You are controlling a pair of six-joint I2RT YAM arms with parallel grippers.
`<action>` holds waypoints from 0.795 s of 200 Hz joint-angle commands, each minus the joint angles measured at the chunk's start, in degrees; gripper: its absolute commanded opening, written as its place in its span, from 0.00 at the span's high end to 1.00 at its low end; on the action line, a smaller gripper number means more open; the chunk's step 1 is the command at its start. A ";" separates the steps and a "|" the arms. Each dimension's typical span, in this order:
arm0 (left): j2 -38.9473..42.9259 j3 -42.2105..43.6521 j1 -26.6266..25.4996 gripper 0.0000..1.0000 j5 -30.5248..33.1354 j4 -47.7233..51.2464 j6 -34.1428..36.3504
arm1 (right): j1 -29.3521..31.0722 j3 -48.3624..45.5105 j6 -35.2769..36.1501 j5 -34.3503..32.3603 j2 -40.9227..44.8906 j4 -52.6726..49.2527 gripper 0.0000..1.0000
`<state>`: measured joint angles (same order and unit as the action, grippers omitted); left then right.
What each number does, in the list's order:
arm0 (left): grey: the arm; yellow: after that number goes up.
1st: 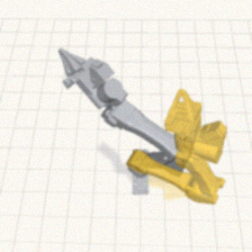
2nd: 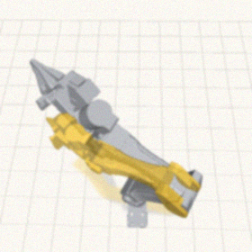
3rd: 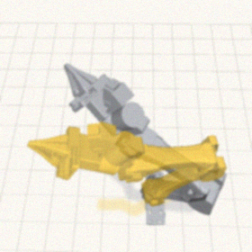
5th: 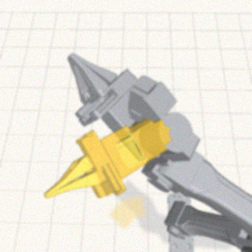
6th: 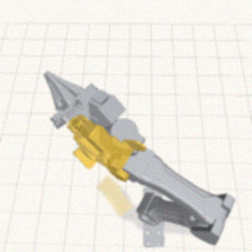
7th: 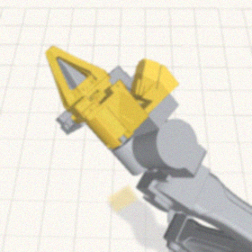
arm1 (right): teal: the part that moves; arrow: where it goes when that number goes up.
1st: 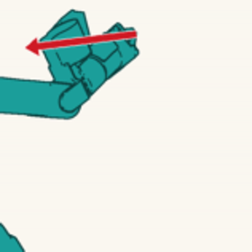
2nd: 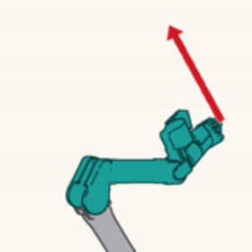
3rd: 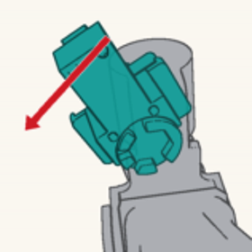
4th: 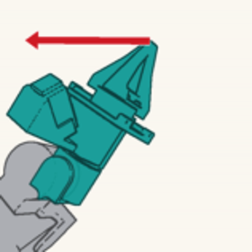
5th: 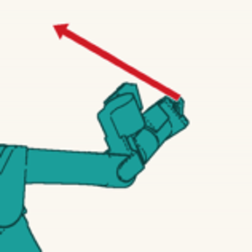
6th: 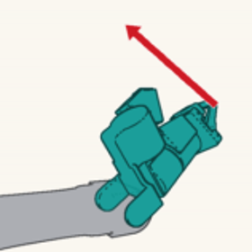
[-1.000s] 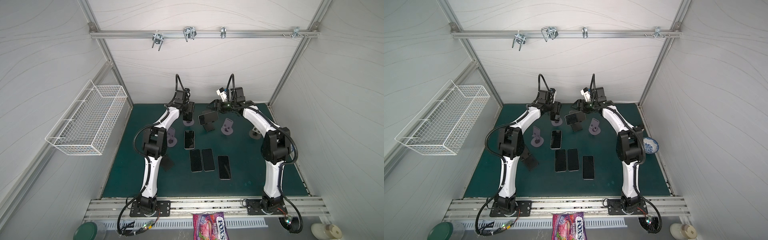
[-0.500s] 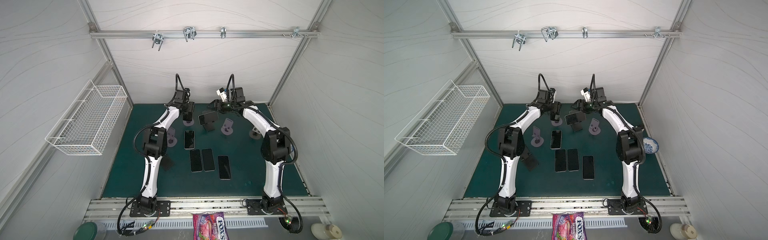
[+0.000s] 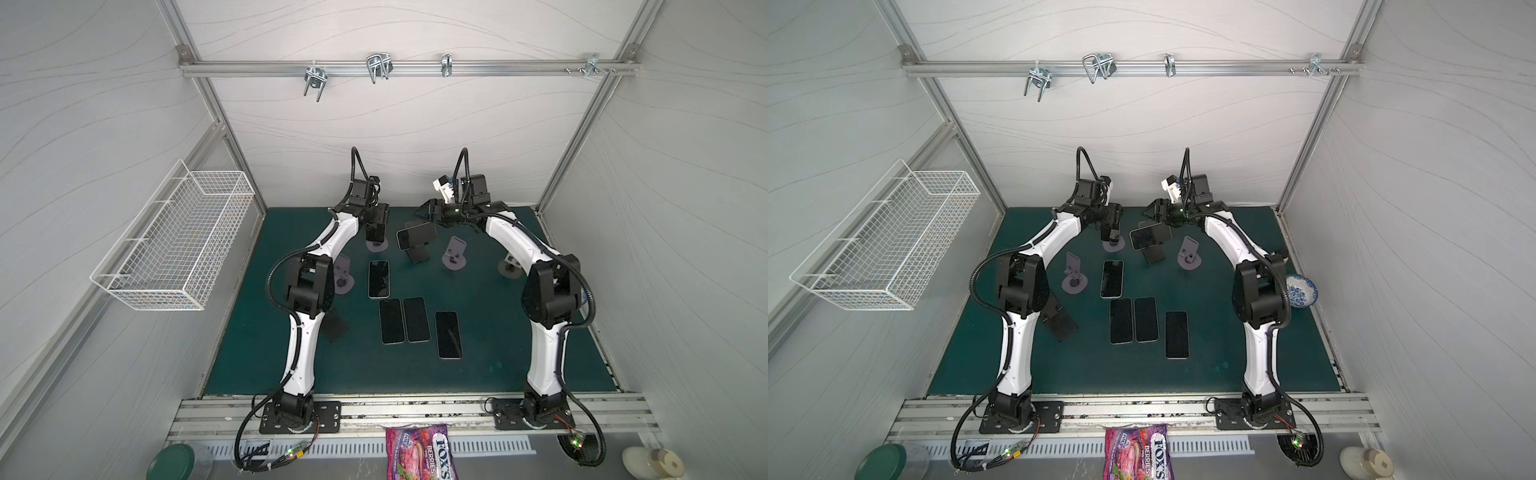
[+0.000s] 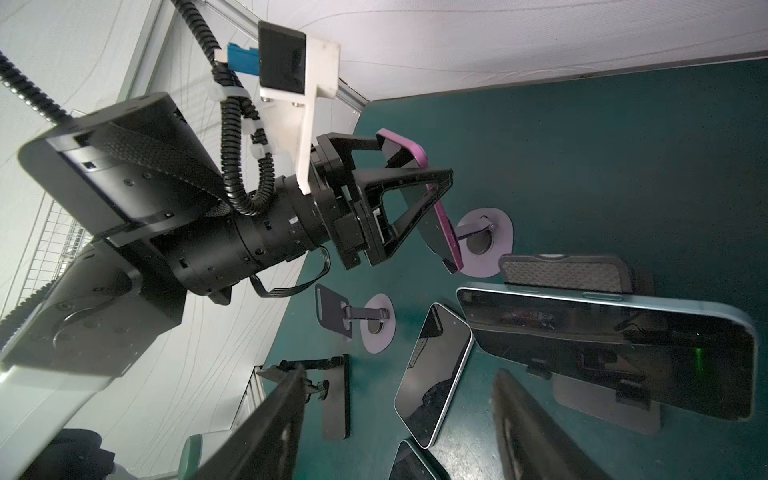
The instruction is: Remove the phone from the phone stand
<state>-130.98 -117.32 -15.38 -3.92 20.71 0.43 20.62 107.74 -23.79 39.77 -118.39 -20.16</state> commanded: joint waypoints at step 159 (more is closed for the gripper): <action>1.59 -3.89 0.26 0.51 -0.03 -1.44 0.28 | 0.57 1.95 0.08 1.17 -0.77 -1.20 0.28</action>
<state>-130.98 -117.32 -15.38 -3.88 20.71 0.34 20.64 107.74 -24.03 39.79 -118.39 -20.23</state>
